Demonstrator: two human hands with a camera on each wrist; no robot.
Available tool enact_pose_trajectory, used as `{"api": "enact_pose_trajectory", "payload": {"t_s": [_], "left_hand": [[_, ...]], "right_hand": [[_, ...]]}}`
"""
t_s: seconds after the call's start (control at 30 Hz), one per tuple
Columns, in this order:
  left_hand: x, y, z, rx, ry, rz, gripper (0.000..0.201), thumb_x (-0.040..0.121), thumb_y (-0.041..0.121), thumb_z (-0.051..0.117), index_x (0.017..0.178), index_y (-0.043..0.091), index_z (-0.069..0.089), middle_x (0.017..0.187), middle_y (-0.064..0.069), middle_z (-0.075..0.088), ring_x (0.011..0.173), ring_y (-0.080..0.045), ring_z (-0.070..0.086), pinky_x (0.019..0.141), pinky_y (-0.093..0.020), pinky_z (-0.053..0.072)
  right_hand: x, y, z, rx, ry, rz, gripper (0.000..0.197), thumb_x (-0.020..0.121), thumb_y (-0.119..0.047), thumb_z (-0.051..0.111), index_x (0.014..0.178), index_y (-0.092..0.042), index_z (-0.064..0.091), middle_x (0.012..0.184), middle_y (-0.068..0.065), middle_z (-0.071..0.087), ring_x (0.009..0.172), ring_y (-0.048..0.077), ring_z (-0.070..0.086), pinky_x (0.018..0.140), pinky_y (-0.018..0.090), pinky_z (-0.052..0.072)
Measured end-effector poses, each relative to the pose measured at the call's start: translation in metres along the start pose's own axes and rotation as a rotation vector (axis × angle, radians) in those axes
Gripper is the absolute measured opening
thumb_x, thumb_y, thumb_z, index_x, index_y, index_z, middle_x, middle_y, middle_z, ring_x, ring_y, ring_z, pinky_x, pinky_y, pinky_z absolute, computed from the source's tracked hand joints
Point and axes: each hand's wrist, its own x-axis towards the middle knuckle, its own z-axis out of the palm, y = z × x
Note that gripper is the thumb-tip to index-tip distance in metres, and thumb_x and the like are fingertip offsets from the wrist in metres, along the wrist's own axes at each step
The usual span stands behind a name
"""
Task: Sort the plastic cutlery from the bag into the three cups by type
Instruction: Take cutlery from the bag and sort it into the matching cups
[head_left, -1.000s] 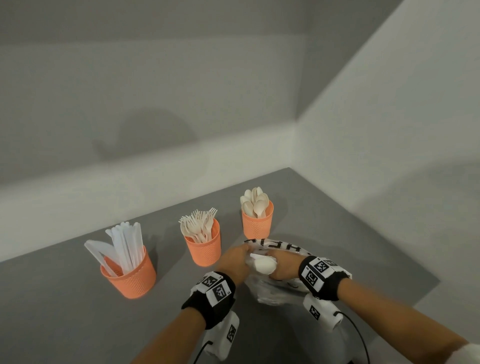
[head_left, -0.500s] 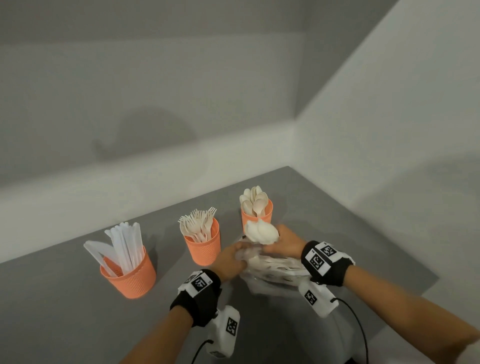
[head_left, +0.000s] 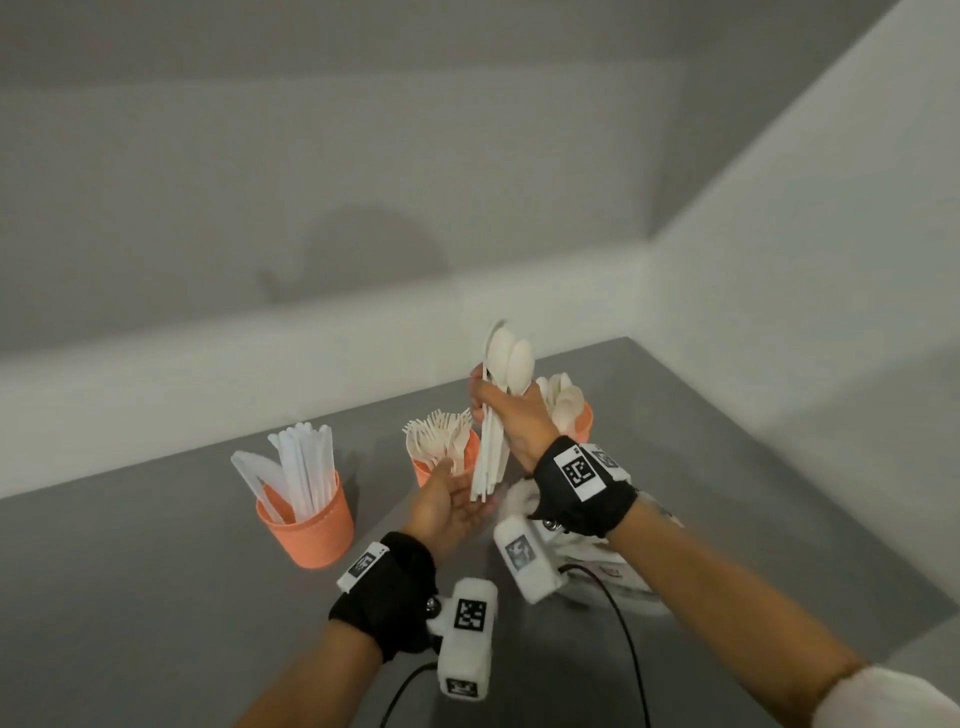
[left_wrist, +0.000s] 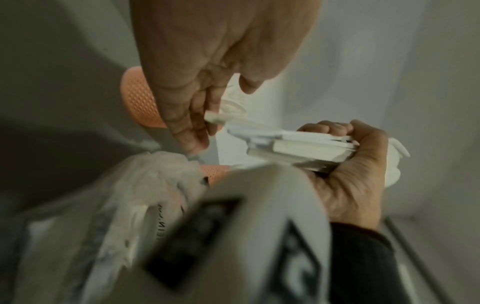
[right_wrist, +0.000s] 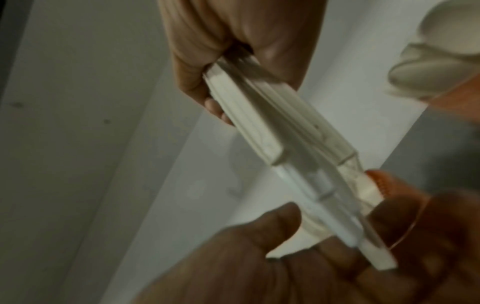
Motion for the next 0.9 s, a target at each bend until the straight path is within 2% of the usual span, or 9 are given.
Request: {"api": "enact_pose_trajectory", "payload": {"t_s": [0.13, 0.27, 0.37, 0.5, 0.6, 0.7, 0.77, 0.83, 0.9], "left_hand": [[-0.009, 0.013, 0.003, -0.313, -0.055, -0.073, 0.045, 0.1, 0.038, 0.03, 0.112, 0.003, 0.056, 0.068, -0.013, 0.069, 0.057, -0.022, 0.069, 0.052, -0.031, 0.058], [-0.013, 0.02, 0.006, -0.333, -0.139, -0.052, 0.051, 0.099, 0.044, 0.029, 0.133, 0.012, 0.049, 0.106, -0.009, 0.068, 0.099, -0.021, 0.063, 0.085, -0.034, 0.049], [-0.015, 0.019, 0.002, -0.252, -0.178, -0.061, 0.048, 0.098, 0.047, 0.028, 0.129, 0.018, 0.05, 0.125, -0.005, 0.059, 0.116, -0.02, 0.054, 0.091, -0.034, 0.043], [-0.011, 0.018, -0.011, 0.164, -0.212, 0.063, 0.027, 0.089, 0.025, 0.044, 0.111, 0.015, 0.056, 0.084, -0.002, 0.063, 0.075, -0.013, 0.061, 0.066, -0.026, 0.051], [-0.015, 0.022, -0.016, 0.322, -0.292, 0.102, 0.028, 0.085, 0.003, 0.046, 0.109, 0.013, 0.056, 0.085, -0.004, 0.062, 0.07, -0.011, 0.062, 0.062, -0.022, 0.052], [-0.018, 0.022, -0.018, 0.441, -0.317, 0.127, 0.021, 0.082, 0.007, 0.057, 0.103, 0.012, 0.055, 0.075, -0.003, 0.061, 0.061, -0.01, 0.06, 0.051, -0.019, 0.046], [-0.02, 0.023, -0.018, 0.488, -0.306, 0.12, 0.022, 0.074, 0.014, 0.062, 0.094, 0.009, 0.056, 0.064, -0.003, 0.058, 0.054, -0.012, 0.058, 0.043, -0.018, 0.04], [-0.022, 0.022, -0.016, 0.562, -0.282, 0.167, 0.012, 0.083, 0.013, 0.06, 0.092, 0.009, 0.052, 0.053, -0.001, 0.052, 0.045, -0.01, 0.052, 0.038, -0.017, 0.033], [-0.023, 0.019, -0.014, 0.674, -0.215, 0.263, 0.003, 0.092, 0.013, 0.051, 0.093, 0.01, 0.049, 0.048, 0.001, 0.045, 0.038, -0.009, 0.046, 0.036, -0.017, 0.031]], "right_hand": [[-0.006, 0.013, 0.028, 0.018, 0.065, 0.003, 0.012, 0.081, 0.005, 0.06, 0.084, -0.006, 0.064, 0.05, 0.0, 0.053, 0.04, 0.008, 0.049, 0.046, 0.021, 0.045], [-0.012, 0.039, 0.038, -0.001, 0.144, 0.066, 0.011, 0.081, 0.005, 0.06, 0.081, -0.006, 0.056, 0.05, 0.003, 0.05, 0.036, 0.008, 0.048, 0.041, 0.018, 0.045], [-0.011, 0.051, 0.035, -0.029, 0.189, 0.094, 0.007, 0.084, -0.003, 0.061, 0.086, -0.007, 0.055, 0.052, 0.0, 0.05, 0.036, 0.005, 0.049, 0.042, 0.019, 0.043], [-0.008, 0.046, 0.024, -0.128, 0.151, 0.065, 0.024, 0.088, -0.007, 0.056, 0.065, -0.012, 0.05, 0.051, -0.002, 0.049, 0.043, 0.006, 0.051, 0.051, 0.022, 0.044], [-0.01, 0.039, 0.02, -0.123, 0.003, 0.145, 0.021, 0.091, -0.014, 0.054, 0.073, -0.002, 0.054, 0.053, 0.0, 0.056, 0.043, 0.008, 0.055, 0.047, 0.018, 0.047], [-0.014, 0.038, 0.018, -0.169, -0.214, 0.271, 0.027, 0.093, -0.024, 0.051, 0.082, -0.002, 0.061, 0.066, 0.0, 0.069, 0.065, 0.018, 0.064, 0.067, 0.028, 0.055], [-0.018, 0.039, 0.015, -0.17, -0.346, 0.371, 0.027, 0.092, -0.03, 0.049, 0.08, -0.01, 0.062, 0.081, 0.003, 0.072, 0.085, 0.022, 0.065, 0.082, 0.035, 0.051], [-0.019, 0.041, 0.012, -0.067, -0.424, 0.456, 0.028, 0.091, -0.033, 0.047, 0.069, -0.016, 0.054, 0.091, 0.007, 0.071, 0.091, 0.024, 0.064, 0.078, 0.034, 0.05], [-0.02, 0.039, 0.012, -0.01, -0.414, 0.471, 0.026, 0.086, -0.037, 0.052, 0.068, -0.017, 0.051, 0.096, 0.012, 0.071, 0.086, 0.025, 0.066, 0.068, 0.031, 0.05]]}}
